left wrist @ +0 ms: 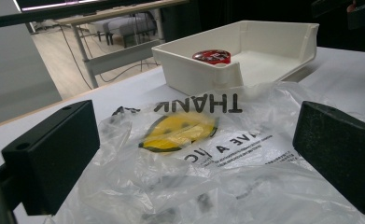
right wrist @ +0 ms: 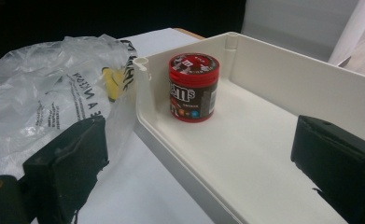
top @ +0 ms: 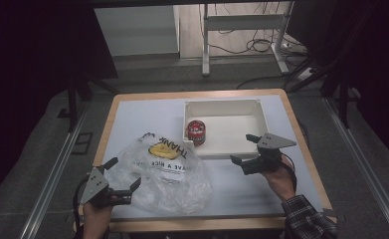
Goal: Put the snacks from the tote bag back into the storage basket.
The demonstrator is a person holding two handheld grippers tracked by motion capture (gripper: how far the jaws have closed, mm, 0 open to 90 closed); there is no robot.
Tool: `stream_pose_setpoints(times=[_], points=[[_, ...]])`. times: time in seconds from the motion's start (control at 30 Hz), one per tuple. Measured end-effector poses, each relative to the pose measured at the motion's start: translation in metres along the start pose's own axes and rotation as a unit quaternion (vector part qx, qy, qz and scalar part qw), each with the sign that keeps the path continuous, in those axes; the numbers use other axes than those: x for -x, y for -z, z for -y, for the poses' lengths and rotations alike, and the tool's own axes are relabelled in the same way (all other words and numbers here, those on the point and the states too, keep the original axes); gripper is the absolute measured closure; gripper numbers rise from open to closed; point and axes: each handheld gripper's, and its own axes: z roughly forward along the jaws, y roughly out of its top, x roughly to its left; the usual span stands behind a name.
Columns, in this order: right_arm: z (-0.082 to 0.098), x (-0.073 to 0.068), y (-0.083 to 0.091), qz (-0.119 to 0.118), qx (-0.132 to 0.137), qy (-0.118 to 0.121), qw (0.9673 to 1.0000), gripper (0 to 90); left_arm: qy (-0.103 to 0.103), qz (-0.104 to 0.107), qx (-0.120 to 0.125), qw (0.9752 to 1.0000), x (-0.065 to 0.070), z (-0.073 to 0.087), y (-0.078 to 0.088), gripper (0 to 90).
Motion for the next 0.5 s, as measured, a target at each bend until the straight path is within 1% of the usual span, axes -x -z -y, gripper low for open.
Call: stream_pose_setpoints(times=[0.2,0.5], points=[[0.004,0.002,0.007,0.008,0.002,0.000,1.0000,4.2,0.001,0.000,0.001,1.0000,0.000,0.000,0.000,0.4],[0.008,0.001,0.017,0.013,0.004,0.003,0.9999,4.2,0.001,0.000,0.000,1.0000,0.000,0.000,0.000,0.4]])
